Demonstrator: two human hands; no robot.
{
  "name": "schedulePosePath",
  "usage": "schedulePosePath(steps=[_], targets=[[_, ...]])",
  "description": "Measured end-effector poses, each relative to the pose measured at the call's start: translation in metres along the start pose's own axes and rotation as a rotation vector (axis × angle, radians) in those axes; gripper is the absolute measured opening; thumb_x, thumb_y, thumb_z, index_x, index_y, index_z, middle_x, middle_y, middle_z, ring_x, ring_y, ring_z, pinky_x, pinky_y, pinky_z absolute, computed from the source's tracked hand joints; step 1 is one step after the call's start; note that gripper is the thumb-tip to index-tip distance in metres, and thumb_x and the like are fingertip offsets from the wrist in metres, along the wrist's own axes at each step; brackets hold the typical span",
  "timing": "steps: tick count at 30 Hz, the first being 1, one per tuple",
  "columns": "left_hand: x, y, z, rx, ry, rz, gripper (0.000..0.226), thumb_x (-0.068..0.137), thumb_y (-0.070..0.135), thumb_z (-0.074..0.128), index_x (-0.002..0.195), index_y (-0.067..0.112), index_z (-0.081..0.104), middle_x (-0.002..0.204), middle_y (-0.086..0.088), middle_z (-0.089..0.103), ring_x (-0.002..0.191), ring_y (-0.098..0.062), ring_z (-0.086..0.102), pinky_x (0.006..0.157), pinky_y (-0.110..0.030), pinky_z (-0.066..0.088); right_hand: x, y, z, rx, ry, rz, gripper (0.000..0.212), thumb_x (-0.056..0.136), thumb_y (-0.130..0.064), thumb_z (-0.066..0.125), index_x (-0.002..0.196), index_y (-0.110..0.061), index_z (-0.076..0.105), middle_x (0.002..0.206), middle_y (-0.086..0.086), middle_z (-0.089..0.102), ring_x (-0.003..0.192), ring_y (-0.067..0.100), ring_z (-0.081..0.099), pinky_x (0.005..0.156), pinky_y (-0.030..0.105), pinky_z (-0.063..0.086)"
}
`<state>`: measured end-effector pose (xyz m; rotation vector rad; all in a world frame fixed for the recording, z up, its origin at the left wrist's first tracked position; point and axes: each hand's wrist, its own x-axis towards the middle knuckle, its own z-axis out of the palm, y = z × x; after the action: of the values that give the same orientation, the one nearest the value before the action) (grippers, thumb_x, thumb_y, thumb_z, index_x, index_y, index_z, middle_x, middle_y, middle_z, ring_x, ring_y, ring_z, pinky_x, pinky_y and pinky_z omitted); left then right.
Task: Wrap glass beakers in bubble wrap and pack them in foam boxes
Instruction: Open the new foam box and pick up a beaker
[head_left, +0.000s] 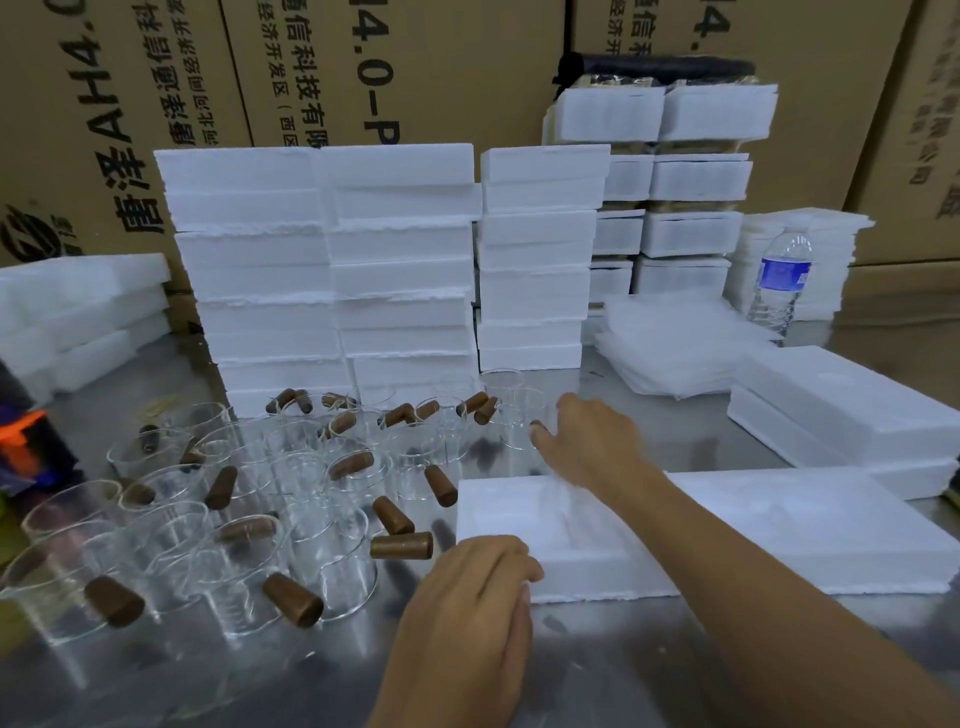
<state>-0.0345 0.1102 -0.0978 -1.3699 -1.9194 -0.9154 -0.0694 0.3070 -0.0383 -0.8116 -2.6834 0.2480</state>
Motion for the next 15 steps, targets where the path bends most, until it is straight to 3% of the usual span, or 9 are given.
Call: schedulePosePath(steps=[2, 4, 10, 13, 15], targets=[[0.001, -0.001, 0.000, -0.007, 0.001, 0.001, 0.021, 0.082, 0.014, 0.048, 0.081, 0.017, 0.069, 0.090, 0.006, 0.066, 0.090, -0.004, 0.057, 0.077, -0.018, 0.044, 0.009, -0.001, 0.009, 0.068, -0.079, 0.057, 0.034, 0.093, -0.040, 0.047, 0.070, -0.015, 0.044, 0.078, 0.003, 0.056, 0.075, 0.025, 0.051, 0.063, 0.028, 0.033], [0.002, -0.002, 0.000, -0.001, 0.000, 0.013, 0.021, 0.082, 0.014, 0.049, 0.079, 0.017, 0.069, 0.089, 0.006, 0.067, 0.089, -0.003, 0.056, 0.077, -0.017, 0.044, 0.016, 0.001, 0.015, 0.169, -0.114, 0.113, 0.039, 0.090, -0.038, 0.053, 0.060, -0.016, 0.039, 0.065, 0.001, 0.048, 0.070, 0.025, 0.051, 0.060, 0.026, 0.033], [0.002, -0.002, 0.001, 0.006, 0.031, 0.010, 0.021, 0.082, 0.013, 0.049, 0.080, 0.017, 0.069, 0.089, 0.007, 0.067, 0.090, -0.002, 0.056, 0.080, -0.013, 0.043, 0.024, 0.011, 0.008, 0.329, -0.019, 0.184, 0.038, 0.095, -0.033, 0.048, 0.064, -0.010, 0.048, 0.073, 0.010, 0.056, 0.071, 0.027, 0.052, 0.063, 0.027, 0.038], [0.003, -0.002, -0.001, -0.061, 0.059, -0.039, 0.020, 0.082, 0.017, 0.049, 0.087, 0.017, 0.068, 0.094, 0.010, 0.067, 0.096, 0.000, 0.056, 0.087, -0.010, 0.041, 0.017, 0.017, -0.011, 0.409, 0.089, 0.149, 0.042, 0.097, -0.030, 0.047, 0.062, -0.009, 0.055, 0.061, 0.004, 0.051, 0.064, 0.025, 0.049, 0.061, 0.027, 0.036], [0.008, -0.001, -0.003, -0.130, 0.078, -0.125, 0.020, 0.083, 0.023, 0.049, 0.094, 0.023, 0.066, 0.099, 0.018, 0.064, 0.102, 0.008, 0.053, 0.090, -0.004, 0.037, 0.007, 0.020, -0.030, 0.533, 0.143, 0.092, 0.034, 0.097, -0.027, 0.046, 0.073, -0.011, 0.064, 0.063, 0.000, 0.056, 0.065, 0.018, 0.052, 0.058, 0.026, 0.037]])
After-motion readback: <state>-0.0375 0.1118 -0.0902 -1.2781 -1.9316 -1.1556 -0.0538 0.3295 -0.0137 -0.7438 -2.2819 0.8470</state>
